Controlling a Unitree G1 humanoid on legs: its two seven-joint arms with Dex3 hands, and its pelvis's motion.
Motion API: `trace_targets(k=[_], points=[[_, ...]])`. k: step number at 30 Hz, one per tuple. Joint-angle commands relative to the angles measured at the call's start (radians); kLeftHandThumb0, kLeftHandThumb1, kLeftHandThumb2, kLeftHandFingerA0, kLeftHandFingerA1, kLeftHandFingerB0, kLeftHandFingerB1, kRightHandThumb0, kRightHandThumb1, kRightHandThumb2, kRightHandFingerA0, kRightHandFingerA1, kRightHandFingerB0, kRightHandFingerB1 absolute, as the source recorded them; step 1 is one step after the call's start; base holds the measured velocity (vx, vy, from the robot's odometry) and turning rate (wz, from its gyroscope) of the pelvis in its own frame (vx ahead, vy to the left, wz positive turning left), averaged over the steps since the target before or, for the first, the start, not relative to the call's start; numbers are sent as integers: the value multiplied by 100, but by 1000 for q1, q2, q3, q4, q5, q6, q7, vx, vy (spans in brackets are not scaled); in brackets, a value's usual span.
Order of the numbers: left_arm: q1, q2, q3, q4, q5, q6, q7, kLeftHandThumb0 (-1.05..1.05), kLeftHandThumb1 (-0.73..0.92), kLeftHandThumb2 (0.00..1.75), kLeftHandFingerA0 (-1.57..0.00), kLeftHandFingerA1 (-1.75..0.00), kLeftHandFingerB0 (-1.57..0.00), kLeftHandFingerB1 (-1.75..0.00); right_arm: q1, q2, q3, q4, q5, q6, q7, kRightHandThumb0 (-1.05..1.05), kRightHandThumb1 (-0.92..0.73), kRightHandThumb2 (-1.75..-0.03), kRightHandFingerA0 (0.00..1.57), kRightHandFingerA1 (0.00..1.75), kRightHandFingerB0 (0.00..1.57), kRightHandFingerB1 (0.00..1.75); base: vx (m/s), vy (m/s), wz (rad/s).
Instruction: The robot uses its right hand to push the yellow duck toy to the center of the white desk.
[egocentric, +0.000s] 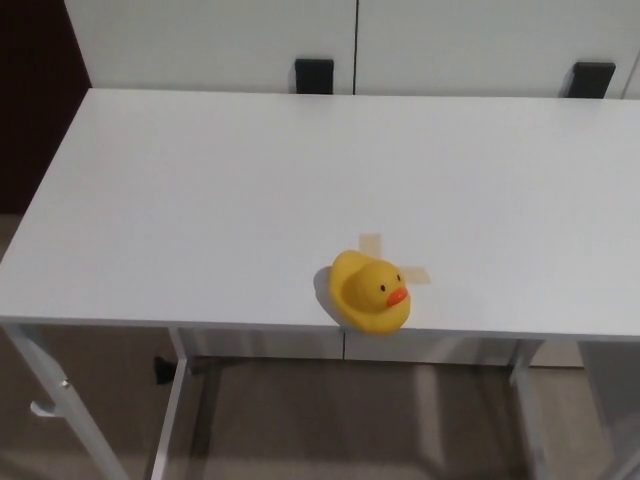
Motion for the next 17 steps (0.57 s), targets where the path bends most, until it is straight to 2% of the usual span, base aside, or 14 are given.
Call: trace_targets(k=[1, 2, 3, 4, 9, 10, 12, 13, 14, 17], points=[[10, 23, 5, 9, 8, -75, 8, 6, -54, 158, -155, -94, -152, -86, 7, -5, 24, 13, 62, -49, 190, -13, -8, -129, 112, 57, 94, 54, 0, 0, 0], [11, 22, 4, 11, 9, -76, 9, 14, -54, 148, -149, -87, -157, -78, -1, -11, 19, 19, 78, -33, 213, -16, -21, -123, 132, 60, 101, 56, 0, 0, 0], [11, 22, 4, 11, 9, -76, 9, 14, -54, 148, -149, -87, -157, -78, -1, -11, 19, 19, 78, -33, 213, -16, -21, -123, 132, 60, 101, 56, 0, 0, 0], [11, 19, 6, 10, 7, -72, 9, 10, -58, 153, -145, -84, -156, -82, -9, -17, 12, 23, 99, -2, 244, -23, -33, -109, 148, 65, 100, 59, 0, 0, 0], [9, 16, 11, 14, 4, -69, 12, 8, -52, 149, -151, -85, -155, -84, -14, -22, 5, 25, 121, 14, 271, -24, -33, -103, 148, 66, 101, 60, 0, 0, 0], [9, 16, 10, 14, 6, -69, 15, 10, -53, 150, -152, -82, -151, -80, -14, -23, 1, 20, 130, 25, 277, -24, -32, -110, 141, 66, 97, 63, 0, 0, 0], [9, 16, 9, 14, 9, -69, 18, 10, -53, 150, -152, -82, -151, -80, -14, -24, -2, 15, 142, 38, 285, -24, -32, -110, 141, 66, 97, 63, 0, 0, 0], [6, 15, 14, 16, 6, -67, 15, 9, -55, 149, -147, -89, -147, -82, -19, -25, -1, 16, 145, 46, 284, -21, -29, -116, 141, 66, 97, 62, 0, 0, 0], [2, 13, 20, 18, 0, -61, 11, 4, -55, 142, -146, -95, -145, -87, -22, -27, 1, 16, 146, 51, 286, -24, -34, -109, 141, 66, 95, 63, 0, 0, 0], [-2, 12, 26, 19, -4, -56, 9, 4, -55, 142, -146, -95, -145, -87, -24, -29, 2, 16, 147, 55, 288, -24, -34, -109, 141, 66, 95, 63, 0, 0, 0]])
